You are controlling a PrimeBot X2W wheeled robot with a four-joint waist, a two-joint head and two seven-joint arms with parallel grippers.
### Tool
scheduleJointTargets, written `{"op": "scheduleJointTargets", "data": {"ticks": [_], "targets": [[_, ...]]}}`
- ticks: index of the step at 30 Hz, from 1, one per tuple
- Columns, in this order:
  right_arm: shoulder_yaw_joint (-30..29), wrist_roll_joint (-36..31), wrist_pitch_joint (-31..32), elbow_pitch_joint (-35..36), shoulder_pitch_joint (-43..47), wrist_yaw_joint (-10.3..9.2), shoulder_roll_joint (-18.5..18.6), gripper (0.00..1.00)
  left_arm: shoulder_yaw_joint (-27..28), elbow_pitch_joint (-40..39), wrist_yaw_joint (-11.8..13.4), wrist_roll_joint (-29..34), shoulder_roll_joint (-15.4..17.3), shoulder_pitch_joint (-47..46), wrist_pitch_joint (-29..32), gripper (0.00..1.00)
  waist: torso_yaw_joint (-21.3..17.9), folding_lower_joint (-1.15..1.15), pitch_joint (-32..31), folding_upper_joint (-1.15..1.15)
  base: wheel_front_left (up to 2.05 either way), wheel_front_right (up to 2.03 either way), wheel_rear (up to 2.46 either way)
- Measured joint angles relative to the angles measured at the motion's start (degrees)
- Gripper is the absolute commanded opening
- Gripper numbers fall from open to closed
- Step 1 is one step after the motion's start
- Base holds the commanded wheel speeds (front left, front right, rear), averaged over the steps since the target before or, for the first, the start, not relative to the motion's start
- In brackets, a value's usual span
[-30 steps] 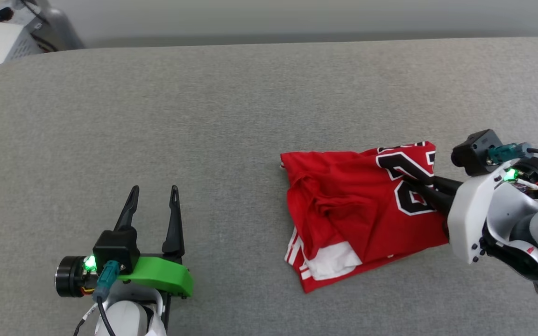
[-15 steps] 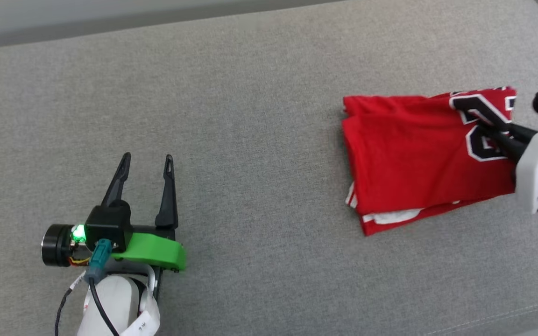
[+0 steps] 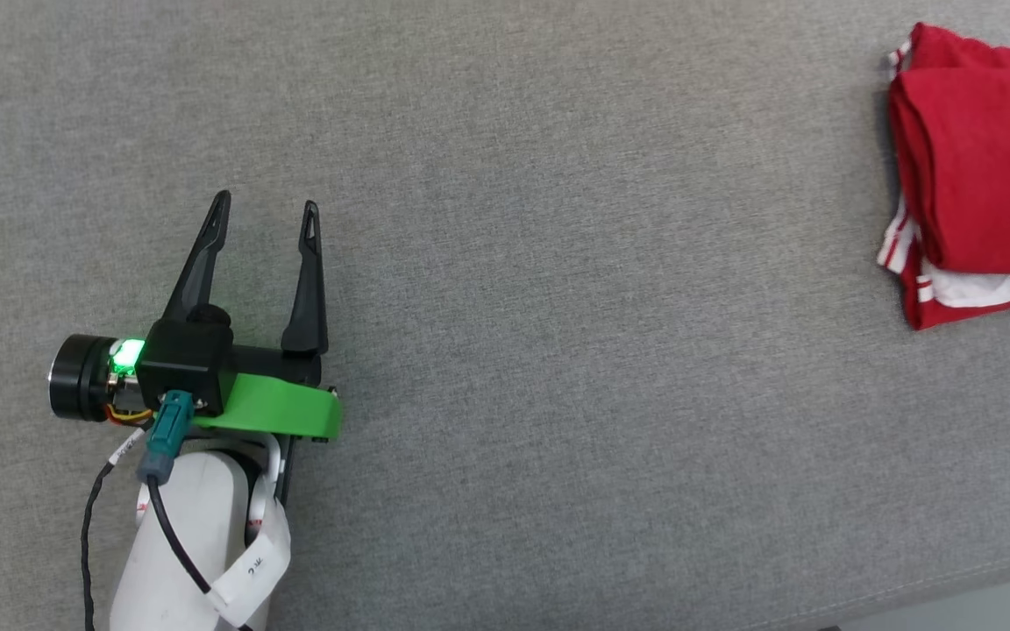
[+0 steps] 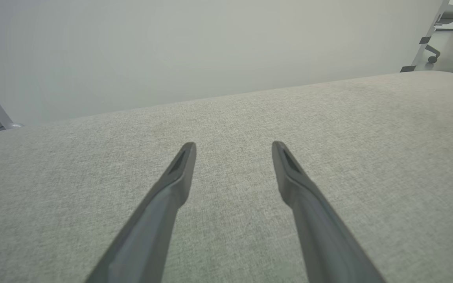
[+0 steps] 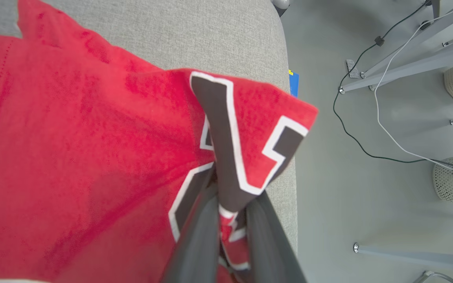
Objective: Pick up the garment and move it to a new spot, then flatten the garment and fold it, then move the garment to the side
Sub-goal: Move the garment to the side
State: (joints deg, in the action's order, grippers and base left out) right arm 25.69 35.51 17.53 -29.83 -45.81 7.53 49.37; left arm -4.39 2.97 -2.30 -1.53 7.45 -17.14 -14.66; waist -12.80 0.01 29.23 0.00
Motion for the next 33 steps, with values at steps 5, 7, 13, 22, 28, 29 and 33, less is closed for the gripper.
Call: {"op": "scheduleJointTargets", "data": {"ticks": [5,7,13,22,28,29,33], "targets": [[-1.7,-2.4,-1.3,-7.1,-4.2,0.00,-0.3,0.00,-0.2,-1.4,0.0,0.0,0.3,-0.6,0.0,1.00,1.1,0.00,2.2,0.00,0.00,0.00,0.00],[-2.4,-3.7,-2.1,-9.7,-5.8,0.00,-0.7,0.00,-0.3,-1.9,0.0,0.0,0.3,-0.6,0.0,1.00,1.6,0.00,2.8,0.00,0.00,0.00,0.00],[-3.1,-5.6,-3.9,-15.4,-8.0,0.00,-2.2,0.23,-0.7,-2.6,0.6,0.0,0.3,-0.6,0.0,1.00,2.5,0.00,3.1,0.00,0.00,0.00,0.00],[-6.9,-7.7,-13.1,-19.5,-8.3,0.00,-4.7,1.00,-0.8,-1.7,1.9,-0.6,-0.4,1.0,0.0,1.00,3.1,0.00,-1.3,0.00,0.00,0.00,0.00],[-10.9,-11.6,-26.2,-17.5,-7.2,0.00,-9.0,1.00,-0.1,-1.2,2.7,-1.6,-0.7,5.3,0.0,1.00,3.6,0.00,-5.9,0.00,0.00,0.00,0.00],[-11.6,-13.0,-28.2,-16.7,-6.8,0.00,-9.9,1.00,0.1,-1.1,2.8,-1.7,-0.7,6.0,0.0,1.00,3.7,0.00,-6.8,0.00,0.00,0.00,0.00],[-14.6,-16.6,-31.5,-11.9,-5.1,0.00,-13.8,1.00,0.7,-0.6,3.1,-2.5,-0.9,7.8,0.0,1.00,4.2,0.00,-9.7,0.00,0.00,0.00,0.00]]}}
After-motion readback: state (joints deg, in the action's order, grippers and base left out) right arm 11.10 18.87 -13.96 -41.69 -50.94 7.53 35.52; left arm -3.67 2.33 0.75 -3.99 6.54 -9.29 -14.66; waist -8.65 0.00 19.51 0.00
